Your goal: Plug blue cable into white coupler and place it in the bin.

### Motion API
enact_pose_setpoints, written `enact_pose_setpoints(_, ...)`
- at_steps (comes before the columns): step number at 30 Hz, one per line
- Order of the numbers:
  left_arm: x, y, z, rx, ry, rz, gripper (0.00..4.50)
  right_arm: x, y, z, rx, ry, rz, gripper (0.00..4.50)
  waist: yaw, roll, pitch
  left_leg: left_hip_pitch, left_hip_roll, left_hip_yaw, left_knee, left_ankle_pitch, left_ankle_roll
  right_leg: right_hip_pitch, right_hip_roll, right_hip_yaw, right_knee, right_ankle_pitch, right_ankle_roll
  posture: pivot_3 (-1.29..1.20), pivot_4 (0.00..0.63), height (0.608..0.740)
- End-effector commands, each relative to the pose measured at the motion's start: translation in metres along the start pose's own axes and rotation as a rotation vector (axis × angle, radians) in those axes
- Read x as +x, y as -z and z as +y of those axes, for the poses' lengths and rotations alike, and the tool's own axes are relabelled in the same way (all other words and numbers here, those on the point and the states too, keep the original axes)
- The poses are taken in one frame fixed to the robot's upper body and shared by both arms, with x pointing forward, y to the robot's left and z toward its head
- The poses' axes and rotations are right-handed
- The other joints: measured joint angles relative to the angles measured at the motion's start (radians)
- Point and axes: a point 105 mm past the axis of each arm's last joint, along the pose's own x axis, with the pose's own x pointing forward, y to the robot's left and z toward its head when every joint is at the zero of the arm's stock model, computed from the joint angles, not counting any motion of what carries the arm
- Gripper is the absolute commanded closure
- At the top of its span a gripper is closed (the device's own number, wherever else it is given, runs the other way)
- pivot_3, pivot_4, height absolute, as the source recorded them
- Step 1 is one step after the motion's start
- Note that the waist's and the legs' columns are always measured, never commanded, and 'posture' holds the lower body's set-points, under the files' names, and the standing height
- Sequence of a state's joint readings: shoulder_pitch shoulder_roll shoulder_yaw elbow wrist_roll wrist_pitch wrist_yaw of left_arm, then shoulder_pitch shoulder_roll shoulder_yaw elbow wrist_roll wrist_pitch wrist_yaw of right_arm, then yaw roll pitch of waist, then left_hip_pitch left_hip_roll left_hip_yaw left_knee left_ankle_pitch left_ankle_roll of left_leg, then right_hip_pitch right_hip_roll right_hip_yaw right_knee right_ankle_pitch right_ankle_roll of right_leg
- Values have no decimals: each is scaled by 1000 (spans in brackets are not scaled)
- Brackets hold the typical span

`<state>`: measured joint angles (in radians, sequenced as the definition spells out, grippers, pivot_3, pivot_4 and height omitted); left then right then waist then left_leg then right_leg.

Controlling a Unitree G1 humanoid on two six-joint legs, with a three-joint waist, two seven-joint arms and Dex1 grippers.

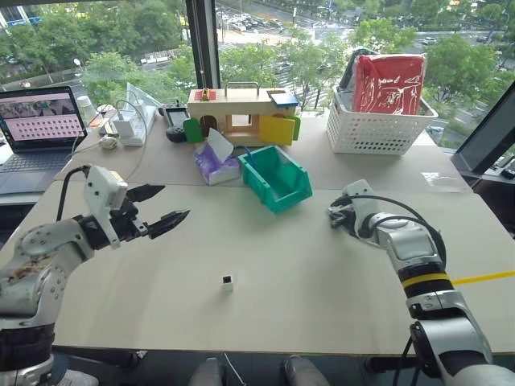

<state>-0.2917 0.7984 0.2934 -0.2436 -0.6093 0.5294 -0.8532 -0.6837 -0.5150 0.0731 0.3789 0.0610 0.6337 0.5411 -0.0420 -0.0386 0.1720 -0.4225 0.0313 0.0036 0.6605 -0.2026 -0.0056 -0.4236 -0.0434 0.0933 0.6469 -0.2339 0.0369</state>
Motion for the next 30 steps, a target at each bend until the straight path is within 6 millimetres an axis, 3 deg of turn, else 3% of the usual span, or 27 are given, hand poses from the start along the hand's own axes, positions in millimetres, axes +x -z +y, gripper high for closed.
enact_pose_setpoints(1, 12, -18, -12, 41, 89, -37, 0, -14, -22, 23, -149, -167, -105, 4343, 0, 0, 0, -1, 0, 0, 0, 0, 0, 0, 0, 0, 0, 0, 0, 0, 150, 715)
enact_pose_setpoints(3, 20, -21, -20, 44, 150, -42, 0, -26, -31, 40, -259, -283, -158, 4343, -4, 0, 0, 0, 0, 0, 0, 0, 0, 0, 0, 0, 0, 0, 0, 0, 150, 715)
enact_pose_setpoints(5, 29, -25, -29, 51, 219, -49, 0, -37, -28, 53, -389, -398, -124, 4343, -7, 0, 0, -1, 0, 0, 0, 0, 0, -1, 0, 0, 0, 0, 0, 0, 150, 715)
enact_pose_setpoints(10, 51, -22, -51, 144, 391, -2, 0, -50, -36, 90, -660, -617, -128, 4343, -7, 1, 0, 0, 0, 0, 0, 0, 0, -1, 1, 0, 0, -1, 1, 0, 150, 715)
enact_pose_setpoints(13, 60, -23, -58, 185, 458, 4, 0, -43, -41, 103, -769, -643, -138, 4343, -9, 1, 0, 0, 1, 0, 0, 0, 0, -1, 1, 0, 0, -2, 3, 0, 150, 715)
enact_pose_setpoints(16, 60, -23, -75, 178, 617, 38, 0, -38, -34, 127, -848, -773, -152, 4343, -6, 0, 1, -1, 1, 0, 0, 0, 0, -1, 1, 0, 0, -1, 2, 0, 150, 715)
enact_pose_setpoints(19, 62, -17, -78, 192, 671, 90, 0, -31, -34, 129, -865, -801, -166, 4343, -3, 0, 1, -1, 0, 0, 1, 0, 0, -1, 1, 0, 0, -1, 1, 0, 150, 715)
enact_pose_setpoints(21, 64, -12, -80, 208, 690, 117, 0, -26, -34, 126, -895, -800, -163, 3327, -1, 0, 1, -1, 0, 0, 1, 0, 0, -1, 1, 0, 0, -1, 1, 0, 150, 715)
enact_pose_setpoints(23, 68, -1, -80, 228, 692, 159, 0, -23, -35, 123, -899, -801, -162, 2865, 0, 0, 1, -1, 0, 0, 1, 0, 0, -1, 1, 0, 0, -1, 1, 0, 150, 715)
enact_pose_setpoints(30, 80, 19, -78, 253, 672, 189, 0, -35, -48, 101, -778, -733, -202, 357, 1, 0, 1, -1, 0, 0, 1, 0, 0, -2, 1, 0, 1, 0, 0, 0, 150, 715)
